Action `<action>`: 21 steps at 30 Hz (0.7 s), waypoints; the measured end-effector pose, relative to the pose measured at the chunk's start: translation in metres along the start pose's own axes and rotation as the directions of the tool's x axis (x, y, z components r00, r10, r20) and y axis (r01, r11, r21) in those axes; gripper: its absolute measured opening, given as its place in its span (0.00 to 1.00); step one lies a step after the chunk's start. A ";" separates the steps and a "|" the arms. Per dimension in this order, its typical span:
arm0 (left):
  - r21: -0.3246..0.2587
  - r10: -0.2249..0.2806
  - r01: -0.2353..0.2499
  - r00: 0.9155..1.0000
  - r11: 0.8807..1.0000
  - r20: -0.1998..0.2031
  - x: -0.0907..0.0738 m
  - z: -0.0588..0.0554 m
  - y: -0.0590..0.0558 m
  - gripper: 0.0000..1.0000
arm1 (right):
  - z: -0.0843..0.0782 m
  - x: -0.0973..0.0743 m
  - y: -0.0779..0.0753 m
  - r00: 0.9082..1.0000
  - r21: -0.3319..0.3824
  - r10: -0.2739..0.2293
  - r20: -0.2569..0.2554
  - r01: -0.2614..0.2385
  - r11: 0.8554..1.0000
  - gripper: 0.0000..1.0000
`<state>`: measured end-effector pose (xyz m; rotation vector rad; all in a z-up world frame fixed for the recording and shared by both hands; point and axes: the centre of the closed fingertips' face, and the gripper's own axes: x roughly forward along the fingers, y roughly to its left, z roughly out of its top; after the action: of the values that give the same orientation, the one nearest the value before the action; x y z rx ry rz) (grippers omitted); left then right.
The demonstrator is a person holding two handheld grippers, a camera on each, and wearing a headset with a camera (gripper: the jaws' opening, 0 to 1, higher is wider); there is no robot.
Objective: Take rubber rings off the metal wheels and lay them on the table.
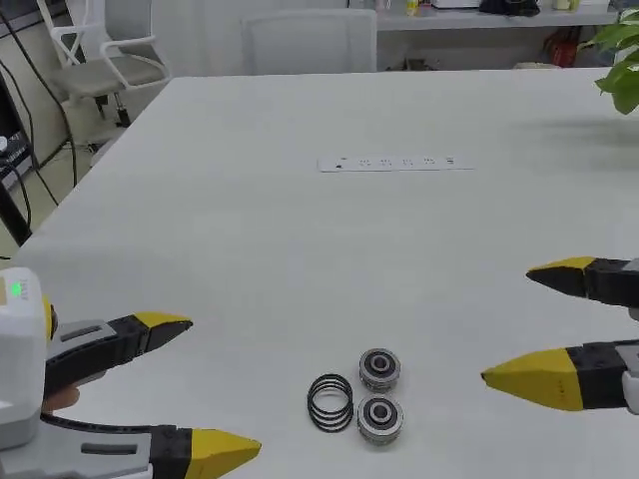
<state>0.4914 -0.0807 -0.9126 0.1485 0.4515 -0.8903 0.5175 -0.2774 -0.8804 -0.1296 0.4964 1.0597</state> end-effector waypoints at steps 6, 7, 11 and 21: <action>-0.022 0.023 -0.023 1.000 0.999 -0.010 -0.001 -0.007 0.004 0.91 | -0.027 -0.005 -0.005 0.999 0.026 -0.014 -0.048 0.015 1.000 0.89; -0.029 0.025 -0.025 1.000 0.999 -0.009 -0.001 -0.008 0.004 0.91 | -0.030 -0.006 -0.005 0.998 0.031 -0.017 -0.054 0.019 0.999 0.89; -0.066 0.039 -0.039 0.999 0.997 0.004 0.001 -0.009 0.004 1.00 | -0.042 -0.008 -0.005 0.998 0.050 -0.024 -0.063 0.027 0.998 0.94; -0.089 0.014 -0.015 1.000 0.996 -0.016 0.004 -0.015 -0.008 1.00 | -0.075 -0.009 -0.012 0.993 0.132 -0.046 -0.107 0.060 0.989 0.99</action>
<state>0.4826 -0.0841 -0.9279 0.0771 0.5028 -0.8539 0.4991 -0.3160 -0.9441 -0.0775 0.6536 0.9673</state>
